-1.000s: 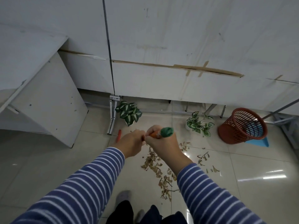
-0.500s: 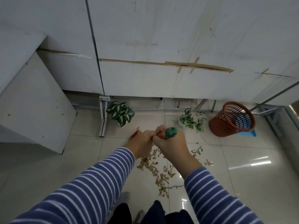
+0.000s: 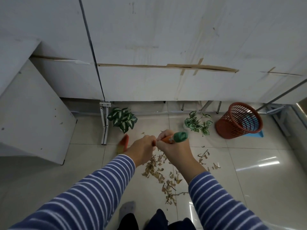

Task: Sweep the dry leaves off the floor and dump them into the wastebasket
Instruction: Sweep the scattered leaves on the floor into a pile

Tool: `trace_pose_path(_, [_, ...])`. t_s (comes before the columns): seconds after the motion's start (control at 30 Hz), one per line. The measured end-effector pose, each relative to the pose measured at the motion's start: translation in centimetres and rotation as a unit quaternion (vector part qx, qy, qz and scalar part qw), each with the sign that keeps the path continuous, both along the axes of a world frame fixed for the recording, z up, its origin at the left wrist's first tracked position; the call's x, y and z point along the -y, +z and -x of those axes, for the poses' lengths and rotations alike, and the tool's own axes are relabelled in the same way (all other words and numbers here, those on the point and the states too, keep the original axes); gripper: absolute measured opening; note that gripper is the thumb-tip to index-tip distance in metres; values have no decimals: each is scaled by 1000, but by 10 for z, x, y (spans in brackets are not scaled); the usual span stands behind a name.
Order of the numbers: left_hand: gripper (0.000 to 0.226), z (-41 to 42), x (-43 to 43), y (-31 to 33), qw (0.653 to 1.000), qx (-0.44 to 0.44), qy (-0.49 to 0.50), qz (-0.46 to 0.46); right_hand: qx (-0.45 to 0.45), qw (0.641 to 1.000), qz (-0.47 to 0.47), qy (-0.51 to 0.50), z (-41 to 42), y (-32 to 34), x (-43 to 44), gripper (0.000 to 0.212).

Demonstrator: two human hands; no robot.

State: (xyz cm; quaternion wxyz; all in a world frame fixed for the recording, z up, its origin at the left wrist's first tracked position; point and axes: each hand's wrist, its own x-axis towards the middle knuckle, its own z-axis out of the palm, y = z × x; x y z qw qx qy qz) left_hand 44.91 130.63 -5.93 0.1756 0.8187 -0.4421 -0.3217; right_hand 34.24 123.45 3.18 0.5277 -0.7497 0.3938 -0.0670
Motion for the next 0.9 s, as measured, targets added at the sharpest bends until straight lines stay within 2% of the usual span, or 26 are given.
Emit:
trace_pose_path(0.1, [23,2,11,-4,999,-28,3,21,-24,999,25,3,-2,-7,7,21])
trace_pose_path(0.2, [30,3,26,-7,1000,-11,10,21,-38,998,52,-4,-1,-14,16,23])
trace_pose_path(0.33, [35,9,45,4,1000,-3,-19,24,-40,996,63,-48,6,-17,28,14])
trace_pose_path(0.6, [38,11,78,20,995,-48,-65,50,-36,987,137,-70,9,11,49,14])
trace_pose_path(0.73, [27,-2,89,22,995,3,-63,72,17,987,133,-84,4,19,56,16])
trace_pose_path(0.8, [24,-8,89,17,994,6,-81,67,21,990,110,-87,1,13,56,19])
trace_pose_path(0.9, [25,-12,87,5,997,11,-47,59,14,992,66,-104,-3,-5,53,14])
